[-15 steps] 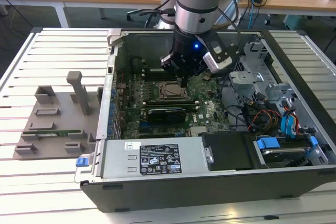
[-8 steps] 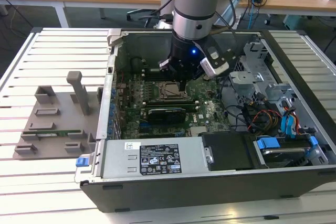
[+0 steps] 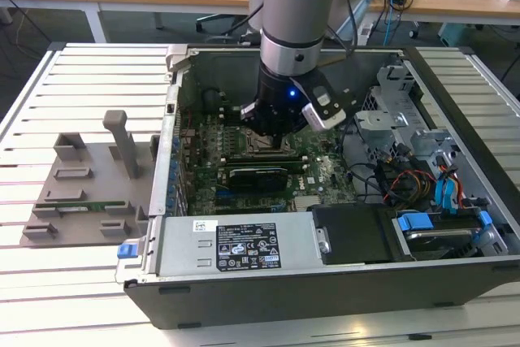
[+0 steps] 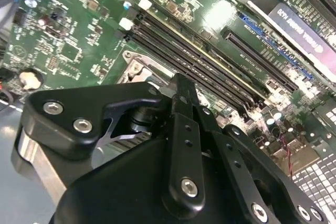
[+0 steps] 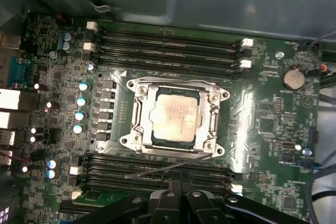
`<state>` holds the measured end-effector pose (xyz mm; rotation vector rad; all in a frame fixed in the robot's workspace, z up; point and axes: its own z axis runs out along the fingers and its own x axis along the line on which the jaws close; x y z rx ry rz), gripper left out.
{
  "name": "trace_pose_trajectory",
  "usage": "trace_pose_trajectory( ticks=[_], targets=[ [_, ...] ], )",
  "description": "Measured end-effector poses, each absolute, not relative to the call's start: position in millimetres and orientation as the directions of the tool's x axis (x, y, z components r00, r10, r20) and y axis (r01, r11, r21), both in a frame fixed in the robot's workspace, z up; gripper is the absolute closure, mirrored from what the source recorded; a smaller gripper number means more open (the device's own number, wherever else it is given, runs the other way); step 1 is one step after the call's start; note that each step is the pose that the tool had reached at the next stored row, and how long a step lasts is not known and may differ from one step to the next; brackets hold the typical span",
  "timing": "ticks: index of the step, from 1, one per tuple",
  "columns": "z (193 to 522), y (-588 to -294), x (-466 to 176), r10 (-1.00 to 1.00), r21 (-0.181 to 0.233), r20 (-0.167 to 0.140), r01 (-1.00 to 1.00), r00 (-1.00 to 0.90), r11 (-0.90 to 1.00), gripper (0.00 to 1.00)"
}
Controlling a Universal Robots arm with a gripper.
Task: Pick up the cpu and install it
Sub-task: 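Install the second cpu locking lever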
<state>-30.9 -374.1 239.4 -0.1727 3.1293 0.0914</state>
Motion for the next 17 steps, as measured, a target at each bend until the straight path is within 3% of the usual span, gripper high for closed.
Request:
trace_pose_trajectory(
  ticks=[8, 17],
  targets=[
    [220.6, -371.5, -49.4, -0.11, 0.058, -0.009, -0.11, -0.994, 0.992, 0.89],
    [211.2, -371.5, -76.6, -0.109, 0.087, -0.013, -0.11, -0.994, 0.99, 0.89]
  ],
)
